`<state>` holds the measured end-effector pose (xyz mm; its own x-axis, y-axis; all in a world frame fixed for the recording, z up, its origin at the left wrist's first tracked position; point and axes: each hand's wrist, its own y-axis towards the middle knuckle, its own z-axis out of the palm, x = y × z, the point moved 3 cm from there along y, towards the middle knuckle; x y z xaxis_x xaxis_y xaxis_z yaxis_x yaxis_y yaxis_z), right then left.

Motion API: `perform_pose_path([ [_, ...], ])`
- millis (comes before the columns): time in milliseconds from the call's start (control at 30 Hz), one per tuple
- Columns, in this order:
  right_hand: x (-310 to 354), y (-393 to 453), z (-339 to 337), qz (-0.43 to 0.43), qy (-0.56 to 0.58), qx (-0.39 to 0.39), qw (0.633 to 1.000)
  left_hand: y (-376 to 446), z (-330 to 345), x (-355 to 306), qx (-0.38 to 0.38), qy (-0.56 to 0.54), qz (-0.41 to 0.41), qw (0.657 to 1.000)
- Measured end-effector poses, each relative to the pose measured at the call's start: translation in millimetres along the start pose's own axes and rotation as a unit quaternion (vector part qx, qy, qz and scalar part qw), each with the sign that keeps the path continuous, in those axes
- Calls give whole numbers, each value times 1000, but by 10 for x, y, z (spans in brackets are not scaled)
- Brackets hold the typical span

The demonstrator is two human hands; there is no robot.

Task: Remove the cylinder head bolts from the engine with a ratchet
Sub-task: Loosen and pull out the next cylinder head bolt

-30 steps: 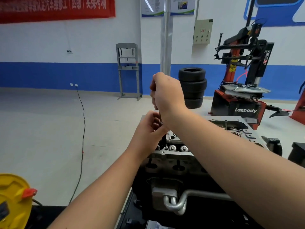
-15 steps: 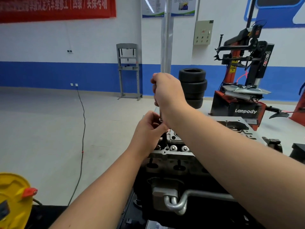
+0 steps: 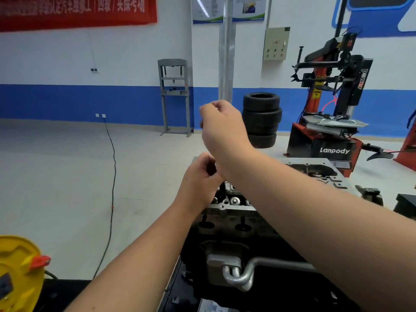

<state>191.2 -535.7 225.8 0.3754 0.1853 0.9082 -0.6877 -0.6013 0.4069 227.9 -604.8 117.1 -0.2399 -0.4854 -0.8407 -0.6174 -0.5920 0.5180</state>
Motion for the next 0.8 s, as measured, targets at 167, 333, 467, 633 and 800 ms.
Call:
perform_pose_path([
  [167,-53,152,-123,59,140,129,980,-22,15,40,51,-60,-30,996],
  [333,-106,198,-247,101,184,167,963,-12,51,52,68,-37,-24,997],
  [467,-92,60,-71,46,57,12,997,12,4,55,13,-34,-24,999],
  [633,-44,96,-41,36,110,65,991,1,5,43,25,-51,-17,998],
  [800,-56,166,-244,85,171,199,961,-27,37,9,69,-38,-10,997],
])
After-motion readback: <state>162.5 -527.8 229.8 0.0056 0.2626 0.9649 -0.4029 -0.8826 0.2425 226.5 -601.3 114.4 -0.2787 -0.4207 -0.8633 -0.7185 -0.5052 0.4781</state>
